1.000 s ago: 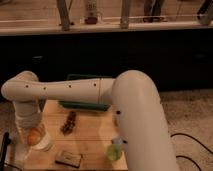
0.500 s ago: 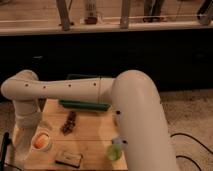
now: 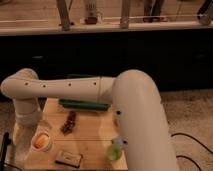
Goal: Place apple in paper cup
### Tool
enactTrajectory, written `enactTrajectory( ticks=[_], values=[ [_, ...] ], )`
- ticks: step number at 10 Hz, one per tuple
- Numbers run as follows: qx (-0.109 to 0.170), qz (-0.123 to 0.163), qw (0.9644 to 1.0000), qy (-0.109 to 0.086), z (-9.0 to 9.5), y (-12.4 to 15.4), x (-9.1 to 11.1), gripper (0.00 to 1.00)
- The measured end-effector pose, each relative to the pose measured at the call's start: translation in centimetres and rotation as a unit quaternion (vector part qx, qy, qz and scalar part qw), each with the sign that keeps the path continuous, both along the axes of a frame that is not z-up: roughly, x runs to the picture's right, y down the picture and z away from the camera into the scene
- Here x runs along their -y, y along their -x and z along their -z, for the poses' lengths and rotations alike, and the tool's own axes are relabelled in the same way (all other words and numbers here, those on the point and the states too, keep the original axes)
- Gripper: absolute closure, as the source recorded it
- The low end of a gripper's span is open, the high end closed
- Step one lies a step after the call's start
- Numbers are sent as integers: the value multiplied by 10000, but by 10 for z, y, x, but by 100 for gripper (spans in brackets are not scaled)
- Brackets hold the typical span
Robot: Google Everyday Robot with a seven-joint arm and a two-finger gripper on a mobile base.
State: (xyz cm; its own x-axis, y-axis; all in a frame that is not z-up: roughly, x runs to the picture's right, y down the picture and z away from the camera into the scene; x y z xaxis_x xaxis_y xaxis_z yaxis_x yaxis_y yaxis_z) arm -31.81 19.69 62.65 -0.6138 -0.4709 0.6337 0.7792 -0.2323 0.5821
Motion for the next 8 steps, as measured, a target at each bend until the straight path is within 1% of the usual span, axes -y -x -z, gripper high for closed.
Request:
enactTrajectory(
  ticks=[4, 8],
  values=[
    [-6, 40, 10000, 5, 0, 2, 4, 20],
    [-61, 54, 9999, -92, -1, 1, 11, 20]
  ],
)
